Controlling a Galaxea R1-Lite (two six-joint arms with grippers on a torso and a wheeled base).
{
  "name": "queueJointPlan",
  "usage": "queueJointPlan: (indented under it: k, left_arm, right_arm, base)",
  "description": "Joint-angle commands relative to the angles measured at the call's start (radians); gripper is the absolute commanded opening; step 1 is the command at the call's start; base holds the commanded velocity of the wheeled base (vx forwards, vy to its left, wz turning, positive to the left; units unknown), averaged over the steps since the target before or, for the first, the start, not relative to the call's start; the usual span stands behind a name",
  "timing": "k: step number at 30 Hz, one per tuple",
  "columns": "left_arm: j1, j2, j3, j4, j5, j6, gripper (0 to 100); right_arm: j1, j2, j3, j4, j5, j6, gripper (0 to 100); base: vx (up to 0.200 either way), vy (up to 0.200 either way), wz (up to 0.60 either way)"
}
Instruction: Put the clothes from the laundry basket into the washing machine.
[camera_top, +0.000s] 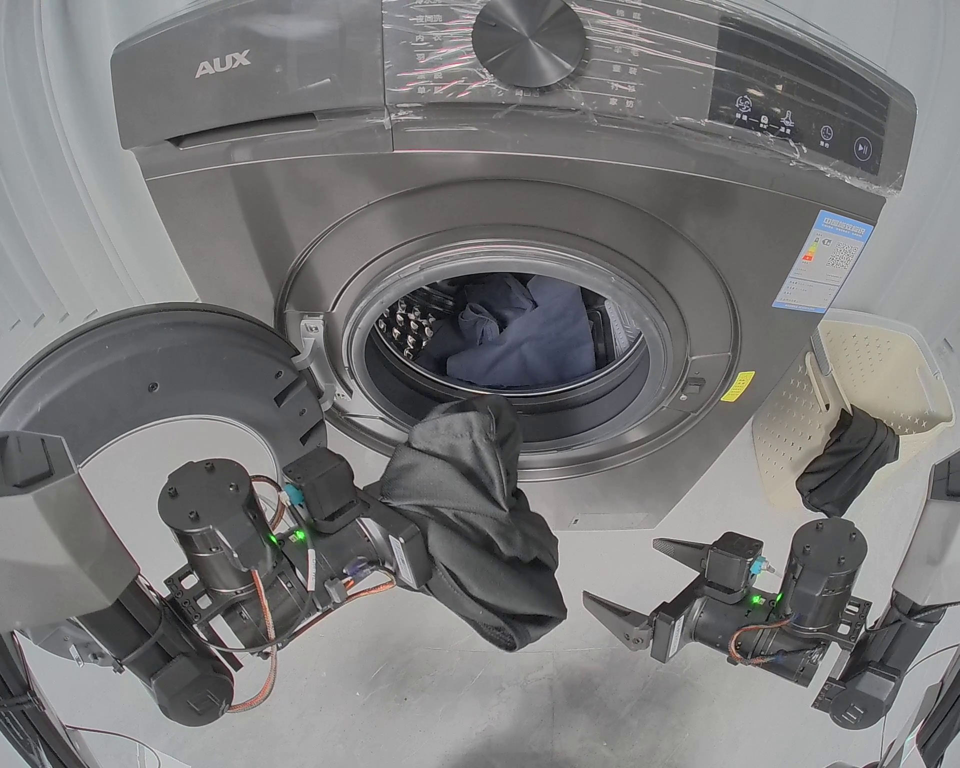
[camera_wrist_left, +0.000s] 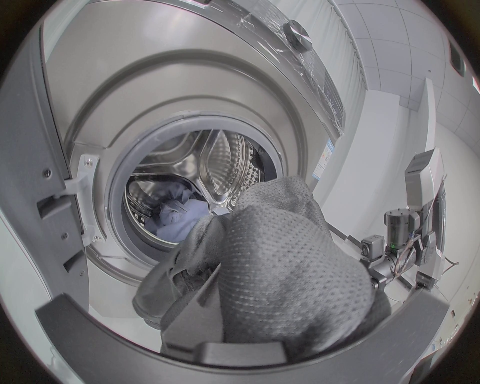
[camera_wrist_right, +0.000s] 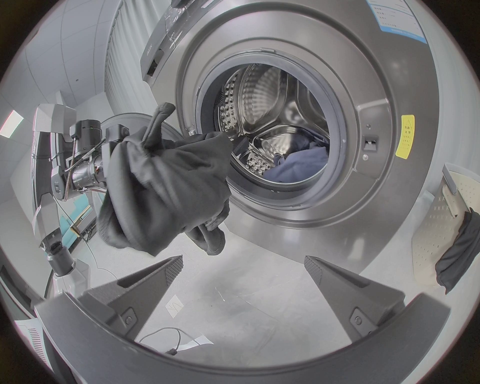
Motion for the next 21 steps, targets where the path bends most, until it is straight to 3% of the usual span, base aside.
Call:
queueJointPlan:
  k: [1, 16, 21]
  left_arm:
    - [-0.015, 0.013, 0.015, 0.0, 0.0, 0.004, 0]
    - [-0.046, 0.012, 0.022, 0.0, 0.002, 0.006, 0]
    - [-0.063, 0.006, 0.022, 0.0, 0.008, 0.007, 0]
  right_arm:
    - [-0.007, 0.014, 0.005, -0.002, 0.0, 0.001, 100]
    - [0.007, 0.011, 0.0, -0.002, -0.002, 0.006, 100]
    - [0.012, 0.008, 0.005, -0.002, -0.002, 0.006, 100]
  base:
    - [0.2, 0.0, 0.0]
    - [0.2, 0.0, 0.0]
    - [0.0, 0.0, 0.0]
